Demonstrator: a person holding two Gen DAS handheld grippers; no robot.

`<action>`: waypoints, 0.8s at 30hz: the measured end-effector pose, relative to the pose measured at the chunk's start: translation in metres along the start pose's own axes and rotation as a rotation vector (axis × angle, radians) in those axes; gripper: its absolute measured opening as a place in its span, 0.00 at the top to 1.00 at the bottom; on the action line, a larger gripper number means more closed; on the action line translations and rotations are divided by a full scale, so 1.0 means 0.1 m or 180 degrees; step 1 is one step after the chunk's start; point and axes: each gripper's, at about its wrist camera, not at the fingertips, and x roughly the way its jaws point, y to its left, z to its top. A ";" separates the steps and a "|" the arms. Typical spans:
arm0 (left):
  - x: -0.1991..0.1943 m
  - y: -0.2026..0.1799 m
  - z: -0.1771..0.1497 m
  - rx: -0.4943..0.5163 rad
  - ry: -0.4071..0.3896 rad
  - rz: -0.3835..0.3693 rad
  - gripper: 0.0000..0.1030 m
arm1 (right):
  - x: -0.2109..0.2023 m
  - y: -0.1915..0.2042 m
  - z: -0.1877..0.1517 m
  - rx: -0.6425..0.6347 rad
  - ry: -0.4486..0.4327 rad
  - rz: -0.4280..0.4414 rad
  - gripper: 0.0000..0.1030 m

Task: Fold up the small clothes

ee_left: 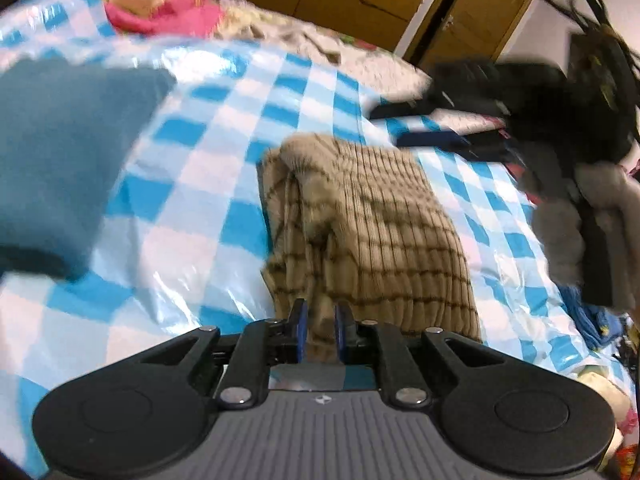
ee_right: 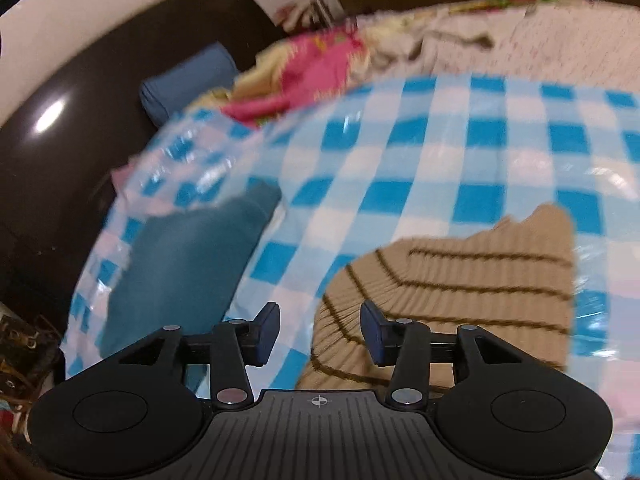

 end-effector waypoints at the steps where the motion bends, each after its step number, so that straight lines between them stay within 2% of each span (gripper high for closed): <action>1: -0.04 -0.04 0.04 0.0056 -0.0059 0.0041 0.77 | -0.10 -0.03 -0.02 -0.0045 -0.0064 -0.0050 0.57; 3: -0.09 -0.12 0.14 0.0159 -0.0209 0.0085 0.77 | -0.27 -0.14 -0.09 -0.0148 -0.0154 -0.0287 0.55; 5: -0.11 -0.21 0.24 0.0212 -0.0323 0.0003 0.77 | -0.36 -0.32 -0.16 -0.0103 -0.0180 -0.0495 0.53; 8: 0.05 -0.42 0.34 0.0394 -0.0347 -0.0044 0.77 | -0.40 -0.70 -0.26 0.0217 -0.0150 -0.0614 0.52; 10: 0.29 -0.50 0.36 0.0470 -0.0266 -0.0041 0.77 | -0.36 -0.92 -0.30 0.0383 -0.0181 -0.0660 0.51; 14: 0.71 -0.42 0.25 0.0390 0.0158 0.0191 0.77 | -0.16 -1.13 -0.36 0.0539 -0.0105 -0.0587 0.51; 16: 0.80 -0.33 0.16 0.0354 0.0297 0.0248 0.77 | -0.03 -1.16 -0.38 0.0549 -0.0034 -0.0563 0.51; 21: 0.74 -0.32 0.16 0.0333 0.0330 0.0268 0.77 | 0.14 -1.20 -0.38 0.0646 0.0027 -0.0454 0.53; 24: 0.60 -0.40 0.26 0.0378 0.0128 0.0164 0.77 | 0.02 -1.21 -0.37 0.0692 -0.0015 -0.0404 0.51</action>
